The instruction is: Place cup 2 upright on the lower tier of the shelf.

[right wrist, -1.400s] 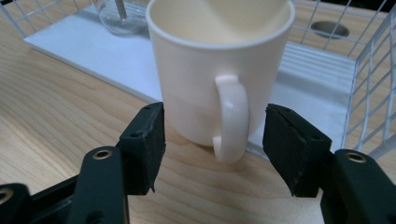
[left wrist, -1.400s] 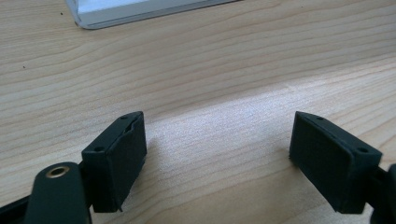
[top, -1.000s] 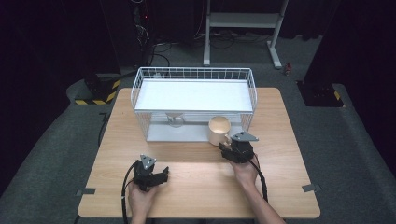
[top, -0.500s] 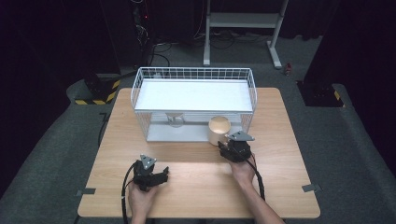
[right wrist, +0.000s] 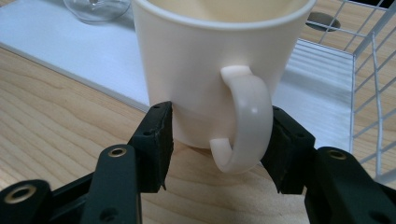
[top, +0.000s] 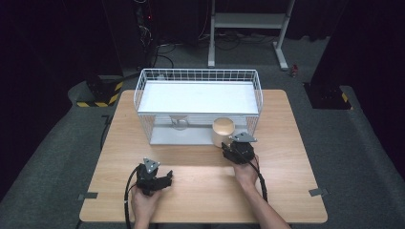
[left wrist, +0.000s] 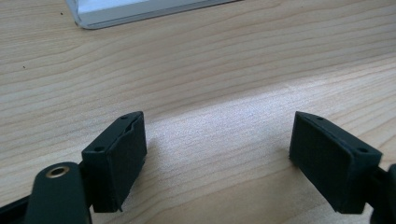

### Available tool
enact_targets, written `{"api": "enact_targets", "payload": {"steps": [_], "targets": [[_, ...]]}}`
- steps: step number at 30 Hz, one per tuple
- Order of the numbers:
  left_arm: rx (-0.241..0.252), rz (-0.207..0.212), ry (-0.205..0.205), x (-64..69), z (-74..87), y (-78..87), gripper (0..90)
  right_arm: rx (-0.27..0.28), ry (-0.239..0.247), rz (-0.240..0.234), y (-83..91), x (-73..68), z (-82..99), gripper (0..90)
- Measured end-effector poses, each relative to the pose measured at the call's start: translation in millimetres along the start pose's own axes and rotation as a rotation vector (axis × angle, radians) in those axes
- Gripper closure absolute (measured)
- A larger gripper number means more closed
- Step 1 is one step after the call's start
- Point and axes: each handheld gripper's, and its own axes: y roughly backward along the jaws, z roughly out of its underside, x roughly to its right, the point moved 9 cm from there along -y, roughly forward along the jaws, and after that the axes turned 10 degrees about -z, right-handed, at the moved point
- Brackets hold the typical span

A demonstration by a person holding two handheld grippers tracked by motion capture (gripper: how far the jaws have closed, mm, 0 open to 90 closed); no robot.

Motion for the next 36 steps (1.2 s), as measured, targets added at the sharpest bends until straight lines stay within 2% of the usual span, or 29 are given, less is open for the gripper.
{"api": "enact_targets", "payload": {"steps": [24,30,32,36], "targets": [[-0.001,0.001,-0.003,-0.1,0.1,0.1,19.0,-0.012,-0.025,-0.009,-18.0,1.8,-18.5,50.2],[-0.001,0.001,-0.003,-0.1,0.1,0.1,19.0,-0.024,-0.046,-0.014,-21.9,2.3,-18.8,50.8],[-0.001,0.001,-0.003,-0.1,0.1,0.1,19.0,-0.021,-0.031,-0.015,-22.9,3.2,-21.2,51.1],[-0.002,0.001,-0.003,-0.1,0.1,0.1,19.0,-0.026,-0.035,-0.017,-24.2,2.6,-25.5,51.7]]}}
